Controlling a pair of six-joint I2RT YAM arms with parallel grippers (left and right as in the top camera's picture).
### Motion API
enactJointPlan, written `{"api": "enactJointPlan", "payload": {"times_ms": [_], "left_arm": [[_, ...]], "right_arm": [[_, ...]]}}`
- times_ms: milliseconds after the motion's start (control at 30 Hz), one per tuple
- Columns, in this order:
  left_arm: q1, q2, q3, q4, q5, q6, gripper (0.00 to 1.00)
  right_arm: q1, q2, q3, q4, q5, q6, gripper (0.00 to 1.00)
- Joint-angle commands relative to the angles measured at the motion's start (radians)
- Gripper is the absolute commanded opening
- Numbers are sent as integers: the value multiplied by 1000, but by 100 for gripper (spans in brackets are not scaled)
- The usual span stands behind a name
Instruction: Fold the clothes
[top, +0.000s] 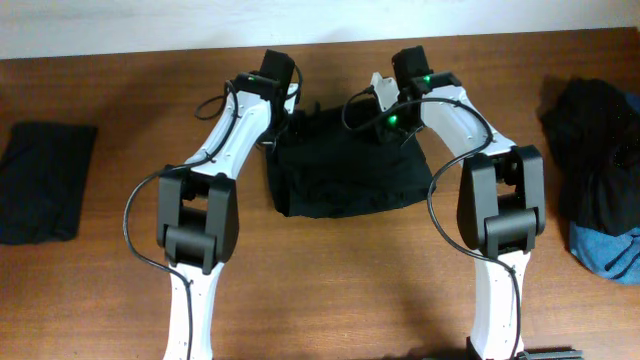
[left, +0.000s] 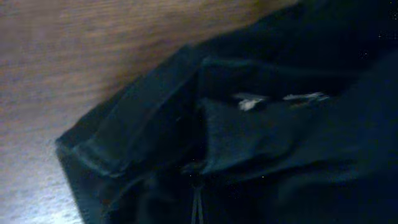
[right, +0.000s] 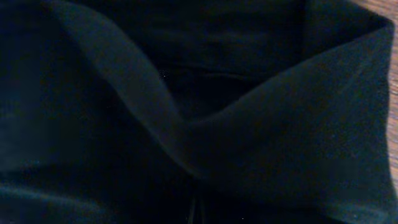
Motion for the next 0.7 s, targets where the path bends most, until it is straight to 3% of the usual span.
{"api": "enactJointPlan", "payload": {"times_ms": [0, 367, 500, 667], "left_arm": [[13, 43, 2, -33, -122, 20, 0], [67, 40, 9, -40, -161, 42, 0], [76, -2, 63, -59, -154, 42, 0], [58, -97, 129, -101, -154, 42, 0]], "right_arm": [[-21, 16, -47, -18, 169, 4, 4], [-87, 16, -42, -17, 191, 4, 5], [-84, 13, 8, -41, 171, 4, 37], [-84, 3, 136, -129, 91, 12, 45]]}}
